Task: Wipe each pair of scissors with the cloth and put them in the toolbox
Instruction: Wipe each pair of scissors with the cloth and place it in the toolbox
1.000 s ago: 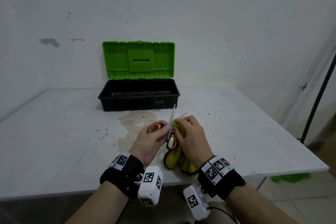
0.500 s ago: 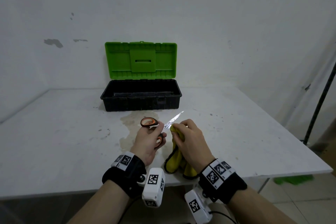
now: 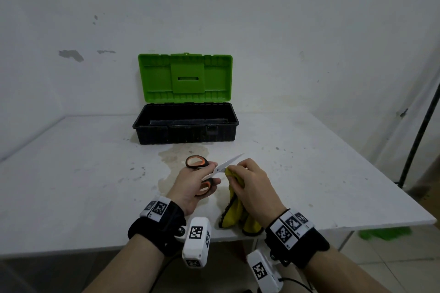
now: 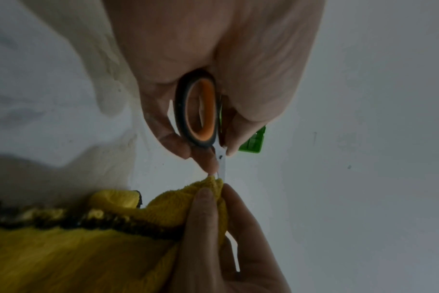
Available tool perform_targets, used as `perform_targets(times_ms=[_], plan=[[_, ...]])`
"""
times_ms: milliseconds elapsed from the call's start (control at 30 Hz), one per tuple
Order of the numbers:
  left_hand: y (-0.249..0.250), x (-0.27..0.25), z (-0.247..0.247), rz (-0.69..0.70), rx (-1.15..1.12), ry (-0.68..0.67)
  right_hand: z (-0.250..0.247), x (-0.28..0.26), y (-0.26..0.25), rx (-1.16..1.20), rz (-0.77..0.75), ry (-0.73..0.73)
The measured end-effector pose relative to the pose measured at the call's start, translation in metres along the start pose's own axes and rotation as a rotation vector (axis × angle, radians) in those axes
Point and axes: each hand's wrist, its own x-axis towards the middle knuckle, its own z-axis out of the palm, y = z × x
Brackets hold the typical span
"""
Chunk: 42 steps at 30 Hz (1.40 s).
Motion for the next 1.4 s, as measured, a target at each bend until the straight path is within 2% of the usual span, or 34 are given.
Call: perform_targets(times_ms=[200,300,433,667,900,1067,1233,1300,1400], plan=[[-0.004,0.001,0.0,0.18,0.105,0.128,0.002,-0.003,-0.002,0.013,-0.028,0.01],[-0.007,0.001,0.001,0.216,0.104,0.159,0.003,-0.003,-0.006,0.026,-0.043,0.03],[-0.01,0.001,0.003,0.23,0.085,0.175,0.003,-0.001,-0.009,0.038,-0.028,0.047],[-0.009,-0.003,0.004,0.212,0.04,0.127,0.002,0.006,-0.016,0.031,-0.04,0.068],[-0.015,-0.001,0.005,0.232,0.071,0.108,0.004,0.009,-0.026,0.045,-0.111,0.112],[-0.014,-0.002,0.005,0.229,0.123,0.086,-0.001,0.021,-0.019,0.022,-0.018,0.086],[-0.016,0.002,-0.001,0.175,0.108,0.128,-0.016,0.038,0.01,0.014,0.174,0.184],[-0.015,0.003,-0.003,0.156,0.078,0.142,-0.018,0.034,0.009,0.022,0.148,0.163],[-0.014,0.003,-0.003,0.165,0.048,0.128,-0.014,0.02,-0.011,0.022,0.014,0.049]])
